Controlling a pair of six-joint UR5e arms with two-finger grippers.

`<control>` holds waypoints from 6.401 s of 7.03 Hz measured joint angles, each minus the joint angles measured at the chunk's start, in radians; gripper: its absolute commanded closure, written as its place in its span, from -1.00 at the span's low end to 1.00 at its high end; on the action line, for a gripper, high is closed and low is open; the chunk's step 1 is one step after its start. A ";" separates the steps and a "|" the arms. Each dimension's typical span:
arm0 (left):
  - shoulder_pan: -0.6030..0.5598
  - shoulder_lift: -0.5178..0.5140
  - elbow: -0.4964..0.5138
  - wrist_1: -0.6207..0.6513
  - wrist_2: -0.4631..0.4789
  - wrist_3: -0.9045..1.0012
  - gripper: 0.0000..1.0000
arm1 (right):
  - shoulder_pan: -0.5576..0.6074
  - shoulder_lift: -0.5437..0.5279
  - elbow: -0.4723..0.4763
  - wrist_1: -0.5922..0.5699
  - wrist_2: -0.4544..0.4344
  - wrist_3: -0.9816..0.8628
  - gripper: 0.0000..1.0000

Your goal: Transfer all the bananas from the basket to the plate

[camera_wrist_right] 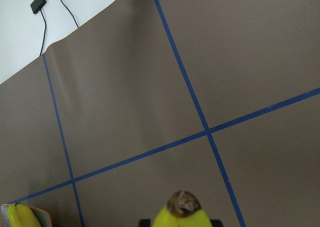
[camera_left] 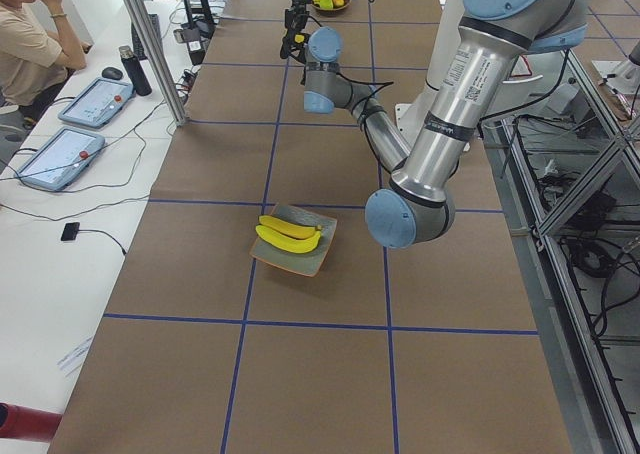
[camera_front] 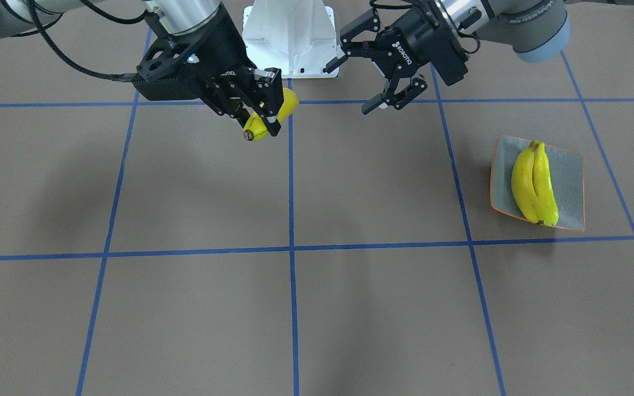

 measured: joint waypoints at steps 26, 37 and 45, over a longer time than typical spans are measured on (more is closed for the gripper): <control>-0.028 0.342 -0.110 0.175 0.032 -0.011 1.00 | 0.236 -0.264 0.108 -0.125 0.073 -0.664 -1.00; -0.194 0.539 -0.062 0.506 0.097 0.352 0.47 | 0.545 -0.645 0.140 -0.122 0.216 -1.358 -1.00; -0.111 0.469 0.012 0.507 0.229 0.357 -0.98 | 0.547 -0.635 0.112 -0.122 0.211 -1.356 -1.00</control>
